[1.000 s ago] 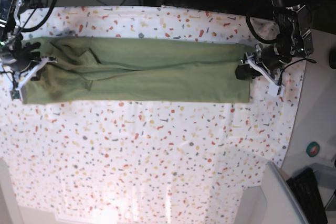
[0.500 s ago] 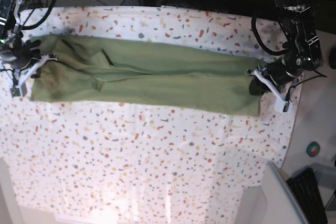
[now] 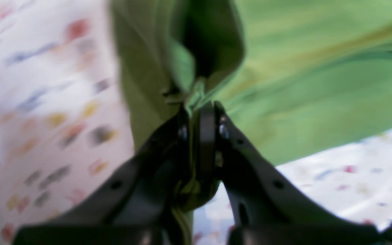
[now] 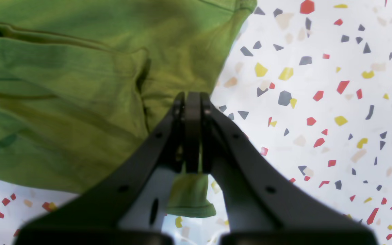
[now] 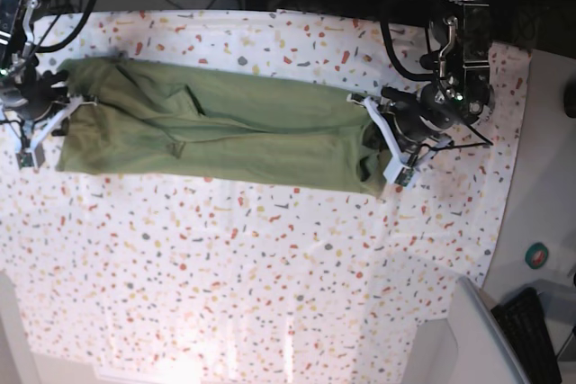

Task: Layout the t-shirt on the table in an organized manner, then fold the t-shirt properly
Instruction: 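Fold the hem end with the left gripper toward the right gripper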

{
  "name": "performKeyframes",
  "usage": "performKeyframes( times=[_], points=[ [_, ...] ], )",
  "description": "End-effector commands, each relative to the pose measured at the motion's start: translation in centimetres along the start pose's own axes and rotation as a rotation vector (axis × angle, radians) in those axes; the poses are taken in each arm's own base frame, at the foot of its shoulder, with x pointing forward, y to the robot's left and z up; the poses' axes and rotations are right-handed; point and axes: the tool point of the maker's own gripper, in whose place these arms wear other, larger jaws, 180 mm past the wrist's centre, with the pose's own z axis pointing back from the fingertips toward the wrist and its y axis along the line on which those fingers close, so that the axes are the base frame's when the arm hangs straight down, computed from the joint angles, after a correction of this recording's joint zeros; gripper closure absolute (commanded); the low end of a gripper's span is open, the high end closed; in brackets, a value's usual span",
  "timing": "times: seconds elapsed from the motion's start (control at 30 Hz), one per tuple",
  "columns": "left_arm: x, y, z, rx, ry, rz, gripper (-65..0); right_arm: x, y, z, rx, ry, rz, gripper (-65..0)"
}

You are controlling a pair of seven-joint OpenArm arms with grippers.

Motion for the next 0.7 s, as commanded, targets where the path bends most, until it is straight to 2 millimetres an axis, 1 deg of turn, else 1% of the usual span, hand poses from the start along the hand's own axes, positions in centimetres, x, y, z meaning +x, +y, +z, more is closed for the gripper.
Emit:
performKeyframes(
  times=[0.0, 0.17, 0.23, 0.3, 0.33, 0.47, 0.57, 0.6, 0.67],
  points=[
    [1.7, -0.6, 0.1, -0.011, -0.050, -0.016, 0.0, 1.4, -0.6, 0.3, -0.013, -0.042, 0.007, 0.0],
    [2.5, -4.0, -1.1, -0.068, -0.053, -0.032, 0.0, 1.5, -0.6, 0.3, -0.013, -0.044, 0.007, 0.0],
    [2.6, -5.0, -1.3, -0.089, -0.052, -0.045, 0.0, 1.5, -0.6, 0.3, -0.013, -0.044, 0.007, 0.0],
    [3.4, -6.3, -1.6, -0.114, -0.066, -0.046, 0.0, 1.5, -0.6, 0.3, -0.013, -0.044, 0.007, 0.0],
    [3.4, -6.7, -1.8, -0.121, -0.064, -0.050, 0.0, 1.5, -0.6, 0.3, -0.013, -0.044, 0.007, 0.0],
    [3.9, -7.9, -2.0, -0.142, -0.079, -0.033, 0.0, 1.5, -0.6, 0.3, -0.013, -0.044, 0.007, 0.0],
    [3.7, -8.1, -2.0, -0.147, -0.044, -0.034, 0.0, 1.5, -0.6, 0.3, -0.013, -0.044, 0.007, 0.0],
    [4.0, -7.9, -2.0, -0.144, -0.038, -0.039, 0.0, 1.5, -0.6, 0.3, -0.013, -0.044, 0.007, 0.0],
    [4.4, -8.4, -2.1, -0.153, -0.029, -0.036, 0.0, 1.5, -0.6, 0.3, -0.013, -0.046, 0.007, 0.0]
  ],
)
